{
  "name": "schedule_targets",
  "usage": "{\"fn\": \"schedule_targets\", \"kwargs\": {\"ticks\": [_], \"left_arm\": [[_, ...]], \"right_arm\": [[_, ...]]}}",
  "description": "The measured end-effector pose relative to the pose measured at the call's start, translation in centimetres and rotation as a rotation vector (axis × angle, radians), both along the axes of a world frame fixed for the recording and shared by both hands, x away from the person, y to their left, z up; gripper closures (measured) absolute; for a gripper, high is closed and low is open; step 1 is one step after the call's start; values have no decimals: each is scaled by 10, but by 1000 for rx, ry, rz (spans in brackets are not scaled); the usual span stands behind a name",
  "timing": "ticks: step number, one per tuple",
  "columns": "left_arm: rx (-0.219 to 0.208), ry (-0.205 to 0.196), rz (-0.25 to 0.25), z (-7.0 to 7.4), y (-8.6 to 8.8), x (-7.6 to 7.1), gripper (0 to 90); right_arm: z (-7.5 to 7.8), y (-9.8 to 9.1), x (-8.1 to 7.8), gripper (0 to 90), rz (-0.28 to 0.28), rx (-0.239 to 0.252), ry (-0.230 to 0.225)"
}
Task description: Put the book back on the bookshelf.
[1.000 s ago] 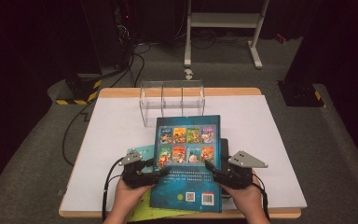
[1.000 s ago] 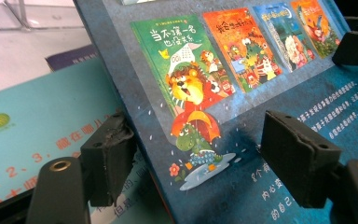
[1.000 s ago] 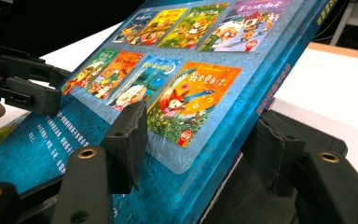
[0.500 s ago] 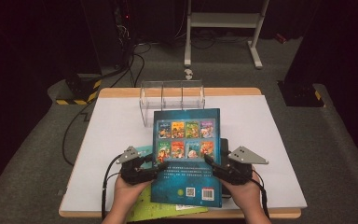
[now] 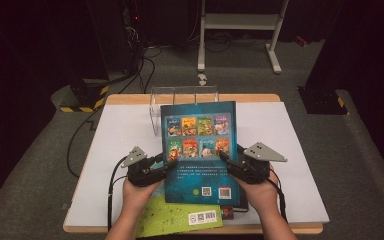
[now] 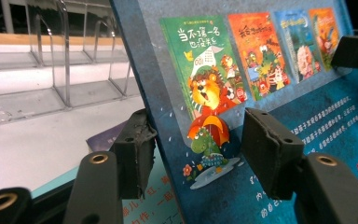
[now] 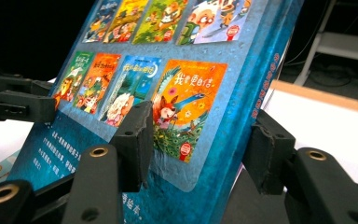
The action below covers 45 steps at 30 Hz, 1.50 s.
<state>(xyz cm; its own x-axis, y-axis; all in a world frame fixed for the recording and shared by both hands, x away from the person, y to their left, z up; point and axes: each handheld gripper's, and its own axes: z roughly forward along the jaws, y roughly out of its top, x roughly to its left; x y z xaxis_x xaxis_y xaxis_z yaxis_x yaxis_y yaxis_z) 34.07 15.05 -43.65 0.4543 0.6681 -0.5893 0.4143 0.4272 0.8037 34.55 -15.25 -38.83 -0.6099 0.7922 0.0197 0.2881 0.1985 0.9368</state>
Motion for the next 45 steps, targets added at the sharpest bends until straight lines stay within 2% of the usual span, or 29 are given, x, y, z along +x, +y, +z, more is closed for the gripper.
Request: {"fn": "schedule_targets", "kwargs": {"ticks": [4, 6, 7, 12, 14, 18, 22, 23, 26, 32, 38, 41, 45], "left_arm": [[27, -72, 32, 10, 1, -8, 484], [30, -82, 38, 12, 1, -9, 504], [32, -104, 50, 15, 3, -11, 516], [38, -157, 87, 22, 6, -16, 550], [33, -166, 97, 23, 6, -16, 565], [54, -220, 130, 28, 9, -17, 588], [79, -253, 143, 32, 14, -15, 588], [95, -256, 141, 32, 15, -14, 588], [103, -266, 142, 34, 17, -11, 588], [88, -267, 158, 34, 23, 3, 587], [77, -269, 167, 35, 25, 9, 587], [66, -254, 168, 29, 26, 11, 586], [73, -234, 162, 23, 26, 12, 584]], "right_arm": [[12, 4, -6, 497, -15, 5, -48], [14, 5, -6, 499, -17, 3, -61], [19, 7, -9, 502, -23, 1, -75], [25, 12, -12, 514, -23, 9, -109], [26, 13, -13, 520, -23, 13, -118], [30, 19, -15, 529, -27, 18, -148], [32, 24, -14, 530, -27, 11, -173], [32, 25, -12, 531, -26, 14, -177], [33, 27, -7, 531, -23, 24, -173], [38, 36, 5, 531, -24, -1, -200], [39, 40, 13, 530, -22, 0, -202], [35, 42, 14, 529, -24, -8, -200], [29, 41, 14, 530, -29, -13, -184]]}}
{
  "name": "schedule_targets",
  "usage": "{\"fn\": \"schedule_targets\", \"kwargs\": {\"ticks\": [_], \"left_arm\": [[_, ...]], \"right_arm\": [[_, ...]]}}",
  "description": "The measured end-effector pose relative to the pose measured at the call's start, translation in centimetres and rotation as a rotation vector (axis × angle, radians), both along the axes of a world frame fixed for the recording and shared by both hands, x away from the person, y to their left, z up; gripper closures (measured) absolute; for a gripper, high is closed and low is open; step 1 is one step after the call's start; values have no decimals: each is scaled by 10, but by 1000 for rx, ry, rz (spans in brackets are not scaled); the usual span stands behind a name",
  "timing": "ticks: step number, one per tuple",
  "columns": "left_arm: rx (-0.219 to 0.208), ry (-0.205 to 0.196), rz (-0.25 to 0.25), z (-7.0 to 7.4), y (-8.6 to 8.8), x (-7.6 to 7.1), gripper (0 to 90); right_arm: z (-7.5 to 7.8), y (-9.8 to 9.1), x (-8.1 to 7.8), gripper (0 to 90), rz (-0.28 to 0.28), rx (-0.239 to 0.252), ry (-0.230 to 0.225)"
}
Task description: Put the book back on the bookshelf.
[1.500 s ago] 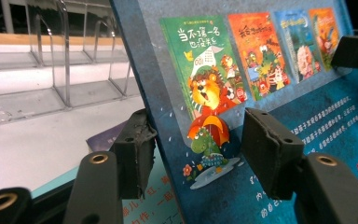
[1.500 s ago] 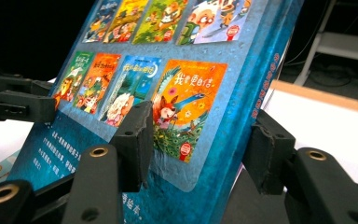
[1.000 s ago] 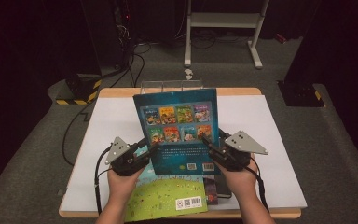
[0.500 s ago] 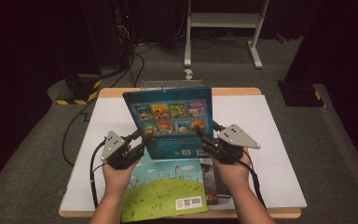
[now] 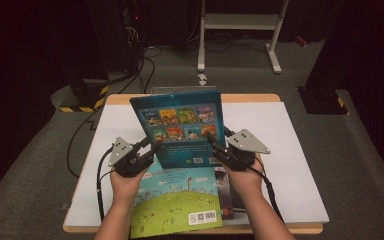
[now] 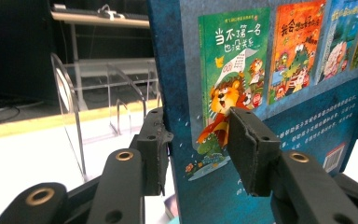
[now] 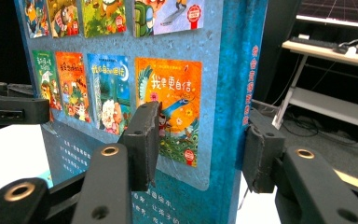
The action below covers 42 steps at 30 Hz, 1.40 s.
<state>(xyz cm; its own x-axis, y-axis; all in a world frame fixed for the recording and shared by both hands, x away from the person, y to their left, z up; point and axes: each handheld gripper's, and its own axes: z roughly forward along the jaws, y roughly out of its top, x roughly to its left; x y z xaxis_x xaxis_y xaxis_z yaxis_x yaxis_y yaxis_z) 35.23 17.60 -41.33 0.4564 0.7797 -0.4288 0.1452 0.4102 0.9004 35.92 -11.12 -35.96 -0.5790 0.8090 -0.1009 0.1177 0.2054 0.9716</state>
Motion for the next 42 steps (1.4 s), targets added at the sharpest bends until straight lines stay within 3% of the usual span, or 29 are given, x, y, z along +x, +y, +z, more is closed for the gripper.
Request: {"fn": "schedule_targets", "kwargs": {"ticks": [9, 13, 16, 21, 30, 36, 39, 42], "left_arm": [[-24, -18, 4, -6, 1, -12, 569], [-3, -25, 9, -6, 0, -20, 533], [-13, -27, 7, -7, 0, -22, 525], [-5, -30, 5, -8, 1, -25, 515], [8, -36, 11, -8, 1, -28, 502], [5, -41, 27, -6, 6, -30, 493], [-3, -36, 60, -6, 15, -31, 489], [-19, -6, 67, -4, 29, -32, 460]], "right_arm": [[-5, 0, -13, 531, 20, 6, -35], [-6, 0, -24, 521, 37, 3, -41], [-6, -1, -28, 519, 43, 1, -42], [-9, -5, -32, 460, 76, 7, -23], [-13, -13, -17, 429, 167, 30, 52], [-12, -8, -15, 501, 214, 31, 78], [-12, -7, -14, 576, 282, 52, 109], [-14, 0, -16, 670, 324, 39, 108]]}}
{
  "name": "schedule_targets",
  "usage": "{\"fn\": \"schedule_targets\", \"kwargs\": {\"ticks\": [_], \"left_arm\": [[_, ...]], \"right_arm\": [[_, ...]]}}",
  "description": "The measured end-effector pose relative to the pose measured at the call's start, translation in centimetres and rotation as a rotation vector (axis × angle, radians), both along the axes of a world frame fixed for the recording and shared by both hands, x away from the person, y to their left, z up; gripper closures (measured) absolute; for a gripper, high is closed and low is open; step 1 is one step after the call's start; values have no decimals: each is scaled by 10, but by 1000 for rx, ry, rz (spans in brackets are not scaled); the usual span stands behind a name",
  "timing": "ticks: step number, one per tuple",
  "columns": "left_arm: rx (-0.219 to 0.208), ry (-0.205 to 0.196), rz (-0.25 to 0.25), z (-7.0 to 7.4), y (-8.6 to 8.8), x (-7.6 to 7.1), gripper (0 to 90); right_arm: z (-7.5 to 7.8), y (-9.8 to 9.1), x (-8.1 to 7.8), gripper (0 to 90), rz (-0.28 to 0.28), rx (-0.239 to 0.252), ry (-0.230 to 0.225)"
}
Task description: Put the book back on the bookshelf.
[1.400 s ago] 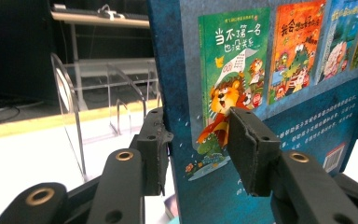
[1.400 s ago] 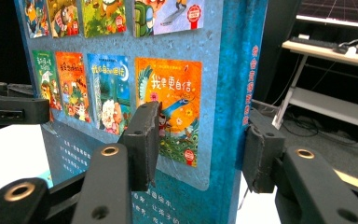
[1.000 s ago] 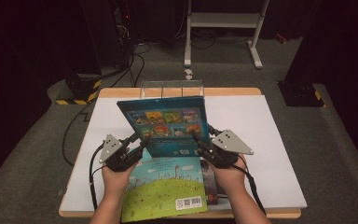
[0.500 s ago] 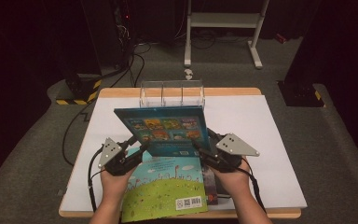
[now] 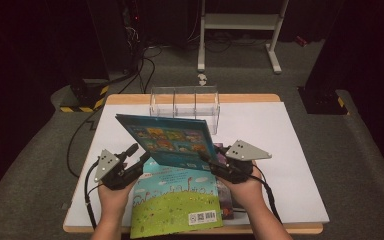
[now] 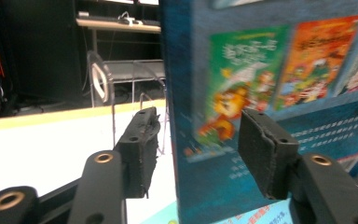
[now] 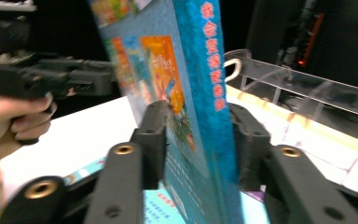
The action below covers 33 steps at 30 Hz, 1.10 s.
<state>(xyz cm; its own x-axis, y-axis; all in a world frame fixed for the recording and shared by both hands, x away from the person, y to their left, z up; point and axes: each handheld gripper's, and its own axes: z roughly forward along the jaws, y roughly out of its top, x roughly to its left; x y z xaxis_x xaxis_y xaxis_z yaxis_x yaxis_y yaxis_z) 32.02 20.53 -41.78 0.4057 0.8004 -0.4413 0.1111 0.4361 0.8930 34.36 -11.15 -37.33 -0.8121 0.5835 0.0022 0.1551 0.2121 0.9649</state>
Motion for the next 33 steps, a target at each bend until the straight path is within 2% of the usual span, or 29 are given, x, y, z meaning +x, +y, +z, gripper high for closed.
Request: {"fn": "schedule_targets", "kwargs": {"ticks": [1, 2, 3, 4, 5, 6, 7, 8, 11, 12, 14, 15, 19, 27, 29, 33], "left_arm": [[0, 0, 0, 0, 0, 0, 441], [7, 9, 1, 1, 6, -2, 428], [11, 9, 5, 2, 8, -3, 427], [13, 5, 7, 3, 10, -5, 426], [7, -3, 9, 5, 12, -7, 424], [6, -6, 10, 7, 12, -9, 420], [6, -6, 10, 7, 12, -9, 414], [12, -17, 15, 10, 15, -12, 412], [20, -26, 20, 14, 19, -15, 398], [2, -27, 28, 17, 23, -17, 392], [-9, -31, 32, 20, 26, -18, 392], [-19, -30, 34, 22, 28, -19, 387], [-23, -32, 30, 25, 31, -19, 361], [-34, -46, -19, 36, 25, -21, 288], [-36, -55, -51, 39, 20, -22, 266], [-41, -69, -78, 42, 14, -23, 241]], "right_arm": [[0, 0, 0, 670, 0, 0, 0], [-1, 8, -2, 773, 41, -10, -2], [-2, 13, -3, 819, 59, -24, -8], [-3, 18, -4, 819, 68, -26, -2], [-4, 23, -4, 818, 44, -28, 10], [-6, 26, 0, 824, 34, -10, 30], [-6, 26, 0, 824, 34, -10, 30], [-9, 31, 5, 826, 33, 14, 34], [-9, 40, 4, 827, 15, -3, 14], [-9, 52, 3, 827, -2, -15, -5], [-9, 56, 3, 827, -6, -19, -9], [-9, 66, 3, 828, -11, -32, -18], [-10, 80, 7, 827, -10, -22, -3], [-15, 94, 11, 826, -15, -12, 5], [-16, 102, 11, 825, -12, -22, 1], [-17, 114, 10, 825, -8, -39, -12]]}}
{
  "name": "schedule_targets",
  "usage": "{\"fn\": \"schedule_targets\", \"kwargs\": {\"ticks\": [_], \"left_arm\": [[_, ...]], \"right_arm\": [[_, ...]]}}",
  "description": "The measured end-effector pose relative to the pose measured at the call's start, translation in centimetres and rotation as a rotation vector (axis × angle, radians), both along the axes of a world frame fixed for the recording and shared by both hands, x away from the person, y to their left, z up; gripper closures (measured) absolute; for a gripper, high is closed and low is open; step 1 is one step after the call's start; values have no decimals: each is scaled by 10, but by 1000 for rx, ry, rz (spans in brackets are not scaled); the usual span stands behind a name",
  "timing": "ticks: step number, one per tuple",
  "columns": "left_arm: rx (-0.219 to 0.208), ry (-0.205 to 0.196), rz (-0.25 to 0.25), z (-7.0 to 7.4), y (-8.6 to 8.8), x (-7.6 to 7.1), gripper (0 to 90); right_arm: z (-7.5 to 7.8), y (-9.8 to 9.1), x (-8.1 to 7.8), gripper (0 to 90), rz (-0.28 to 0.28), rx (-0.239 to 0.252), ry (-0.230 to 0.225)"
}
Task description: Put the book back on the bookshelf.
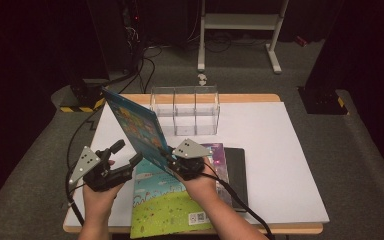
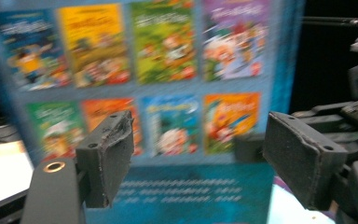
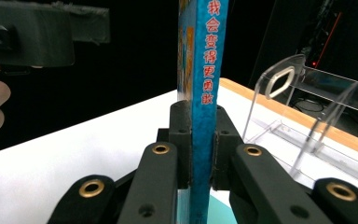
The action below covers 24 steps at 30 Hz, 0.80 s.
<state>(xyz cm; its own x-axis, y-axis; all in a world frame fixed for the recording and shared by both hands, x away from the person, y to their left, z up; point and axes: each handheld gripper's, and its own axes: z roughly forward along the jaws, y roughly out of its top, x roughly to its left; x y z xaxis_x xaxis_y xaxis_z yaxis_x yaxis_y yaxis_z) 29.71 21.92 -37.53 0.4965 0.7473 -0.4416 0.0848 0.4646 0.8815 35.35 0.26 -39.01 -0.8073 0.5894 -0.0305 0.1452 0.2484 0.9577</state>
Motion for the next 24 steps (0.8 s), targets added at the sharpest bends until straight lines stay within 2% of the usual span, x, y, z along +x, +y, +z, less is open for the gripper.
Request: {"fn": "schedule_targets", "kwargs": {"ticks": [5, 11, 16, 20, 23, 24], "left_arm": [[-15, -6, -30, 4, -5, -1, 227], [-53, -2, -61, 6, -10, 2, 214], [-57, 2, -53, 5, -13, 3, 199], [-59, 9, -31, 6, -14, 3, 202], [-42, 8, -14, 6, -15, 3, 202], [-49, 9, -10, 6, -15, 2, 196]], "right_arm": [[-3, 13, -2, 824, 5, -8, -12], [-8, 23, -6, 823, 17, -16, -14], [-9, 34, -12, 819, 32, -47, -32], [-10, 35, -13, 815, 29, -44, -23], [-10, 35, -13, 807, 31, -42, -18], [-9, 34, -13, 769, 41, -30, 6]]}}
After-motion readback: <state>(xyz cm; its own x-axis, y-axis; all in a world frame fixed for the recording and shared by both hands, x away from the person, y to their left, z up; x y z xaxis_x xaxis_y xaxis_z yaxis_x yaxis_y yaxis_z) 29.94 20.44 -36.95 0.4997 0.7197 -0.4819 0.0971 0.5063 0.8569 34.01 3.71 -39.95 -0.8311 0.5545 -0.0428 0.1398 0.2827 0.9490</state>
